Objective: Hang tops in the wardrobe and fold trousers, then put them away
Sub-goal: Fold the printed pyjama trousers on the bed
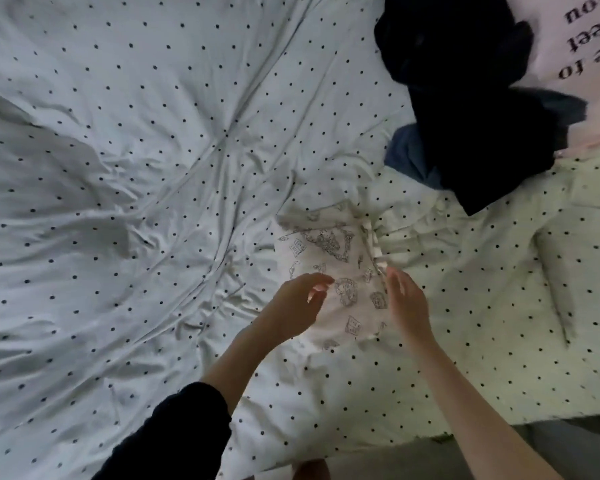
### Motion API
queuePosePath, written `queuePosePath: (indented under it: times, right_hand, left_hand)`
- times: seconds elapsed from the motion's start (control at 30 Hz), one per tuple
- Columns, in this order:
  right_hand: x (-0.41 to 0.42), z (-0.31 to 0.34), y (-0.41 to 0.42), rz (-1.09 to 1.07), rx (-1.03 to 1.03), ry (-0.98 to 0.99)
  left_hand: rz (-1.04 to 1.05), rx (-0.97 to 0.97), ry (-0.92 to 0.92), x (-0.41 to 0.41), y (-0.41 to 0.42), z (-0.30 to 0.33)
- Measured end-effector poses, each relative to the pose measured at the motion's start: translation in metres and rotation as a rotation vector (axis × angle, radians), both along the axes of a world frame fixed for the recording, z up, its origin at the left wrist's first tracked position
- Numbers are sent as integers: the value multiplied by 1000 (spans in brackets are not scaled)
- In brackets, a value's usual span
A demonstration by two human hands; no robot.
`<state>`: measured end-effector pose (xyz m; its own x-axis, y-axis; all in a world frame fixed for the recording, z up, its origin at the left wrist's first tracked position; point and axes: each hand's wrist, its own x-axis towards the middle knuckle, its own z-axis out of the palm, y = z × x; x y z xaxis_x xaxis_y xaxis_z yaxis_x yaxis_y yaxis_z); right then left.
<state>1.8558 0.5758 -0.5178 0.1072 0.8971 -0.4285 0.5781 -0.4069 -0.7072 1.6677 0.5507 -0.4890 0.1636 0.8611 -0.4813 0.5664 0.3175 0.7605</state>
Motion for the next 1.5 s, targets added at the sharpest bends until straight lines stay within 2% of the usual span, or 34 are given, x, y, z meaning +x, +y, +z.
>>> queuePosePath:
  times: [0.1,0.23,0.43,0.57,0.67,0.8,0.9,1.03,1.17,1.3,1.37,1.5]
  right_hand:
    - [6,-15,-9,362,166,-188]
    - [-2,-50,-12,859,236,-474]
    - [-8,-104,20,1083,207,-642]
    - [10,-130,47,1215,296,-737]
    - [9,-147,55,1304,286,-773]
    - [6,-152,50,1367,262,-796]
    - [2,-149,53,1352,221,-798]
    - [-8,-145,61,1188,329,-732]
    - [-16,-142,69,1008,520,-630]
    - [-28,-102,81,955,534,-586]
    - [-30,-76,83,928,574,-556]
    - [-39,-20,89,846,837,-564]
  left_hand:
    - [-27,18,257,-19,-14,-26]
    - [-273,65,573,-36,-35,-63]
    - [-441,190,718,-28,-4,-112]
    - [-531,110,803,-17,13,-157]
    - [-576,67,830,-9,18,-180]
    - [-617,78,817,-9,12,-185]
    - [-563,83,814,-5,12,-184]
    - [-485,166,823,-1,21,-173]
    - [-403,249,732,-11,35,-159]
    - [-348,256,740,-18,47,-122]
    - [-314,377,720,-24,50,-91]
    - [-185,819,697,-43,54,-41]
